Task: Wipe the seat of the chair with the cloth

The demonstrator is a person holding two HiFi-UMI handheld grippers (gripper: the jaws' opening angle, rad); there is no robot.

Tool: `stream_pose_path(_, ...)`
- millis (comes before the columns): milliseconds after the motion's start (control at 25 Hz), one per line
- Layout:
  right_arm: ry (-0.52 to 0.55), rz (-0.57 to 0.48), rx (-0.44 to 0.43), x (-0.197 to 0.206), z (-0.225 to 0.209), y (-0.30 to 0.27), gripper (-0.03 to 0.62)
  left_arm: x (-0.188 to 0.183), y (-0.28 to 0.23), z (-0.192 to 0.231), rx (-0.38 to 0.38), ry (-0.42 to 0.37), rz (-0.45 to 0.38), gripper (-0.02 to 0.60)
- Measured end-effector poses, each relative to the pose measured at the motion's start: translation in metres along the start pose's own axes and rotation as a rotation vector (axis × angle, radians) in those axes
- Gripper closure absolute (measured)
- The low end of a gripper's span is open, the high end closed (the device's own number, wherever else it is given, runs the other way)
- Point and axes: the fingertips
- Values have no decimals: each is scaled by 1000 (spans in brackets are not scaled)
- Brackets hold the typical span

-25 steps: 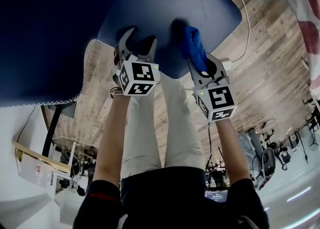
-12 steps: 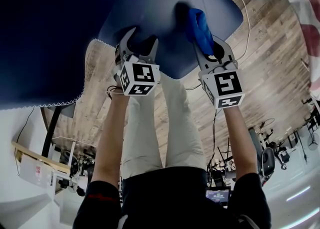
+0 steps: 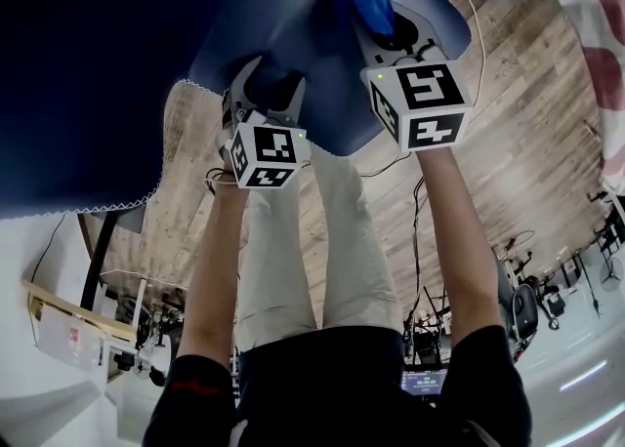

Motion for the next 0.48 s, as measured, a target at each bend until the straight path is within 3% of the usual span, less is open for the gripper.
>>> stream_pose_path(480, 106, 6, 4, -46, -12, -55, 528, 0, -1, -1, 7, 13, -11, 302)
Point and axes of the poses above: the fingertips, and each gripper's own axes: y backward along the fingers, z to its left, x out of its underside, and after that the axes turned 2 degrees about x, right-handed
